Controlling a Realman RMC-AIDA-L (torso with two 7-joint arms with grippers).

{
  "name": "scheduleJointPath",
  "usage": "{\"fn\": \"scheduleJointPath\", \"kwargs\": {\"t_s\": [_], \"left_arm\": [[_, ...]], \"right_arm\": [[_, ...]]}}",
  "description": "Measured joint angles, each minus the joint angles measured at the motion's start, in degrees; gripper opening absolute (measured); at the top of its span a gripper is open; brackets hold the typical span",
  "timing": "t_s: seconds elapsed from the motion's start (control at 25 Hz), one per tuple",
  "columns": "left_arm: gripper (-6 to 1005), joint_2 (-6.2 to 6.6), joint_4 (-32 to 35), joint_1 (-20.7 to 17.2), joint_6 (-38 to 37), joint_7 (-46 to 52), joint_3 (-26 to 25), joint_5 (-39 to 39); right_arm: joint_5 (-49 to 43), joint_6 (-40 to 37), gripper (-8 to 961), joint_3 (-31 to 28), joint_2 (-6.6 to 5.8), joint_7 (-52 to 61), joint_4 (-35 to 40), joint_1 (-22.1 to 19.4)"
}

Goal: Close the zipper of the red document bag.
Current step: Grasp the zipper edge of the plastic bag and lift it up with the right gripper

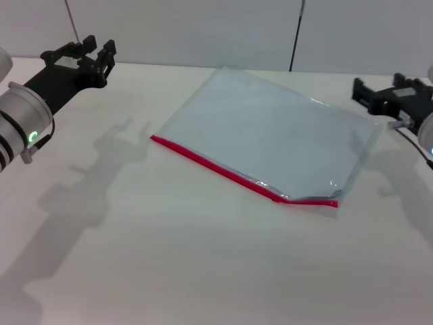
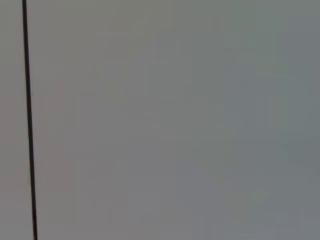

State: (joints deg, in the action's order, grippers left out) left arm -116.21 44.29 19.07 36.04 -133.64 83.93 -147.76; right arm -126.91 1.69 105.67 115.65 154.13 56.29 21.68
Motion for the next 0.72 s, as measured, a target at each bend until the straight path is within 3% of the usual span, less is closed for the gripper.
{"fn": "scheduleJointPath", "kwargs": {"t_s": [0.2, 0.4, 0.72], "left_arm": [[360, 0.45, -0.04, -0.05, 0.00, 1.10, 0.19, 0.54], [361, 0.54, -0.48, 0.36, 0.00, 2.66, -0.06, 2.58], [361, 0.55, -0.66, 0.37, 0.00, 2.99, -0.21, 3.07]], "right_arm": [[-2.48, -10.92, 800, -2.15, -0.29, -2.84, 8.40, -3.36], [-1.62, -24.07, 799, -5.33, -0.01, -14.06, 16.41, -6.80], [7.55, -46.77, 798, -12.44, 0.11, -30.47, 20.76, -8.05]]}}
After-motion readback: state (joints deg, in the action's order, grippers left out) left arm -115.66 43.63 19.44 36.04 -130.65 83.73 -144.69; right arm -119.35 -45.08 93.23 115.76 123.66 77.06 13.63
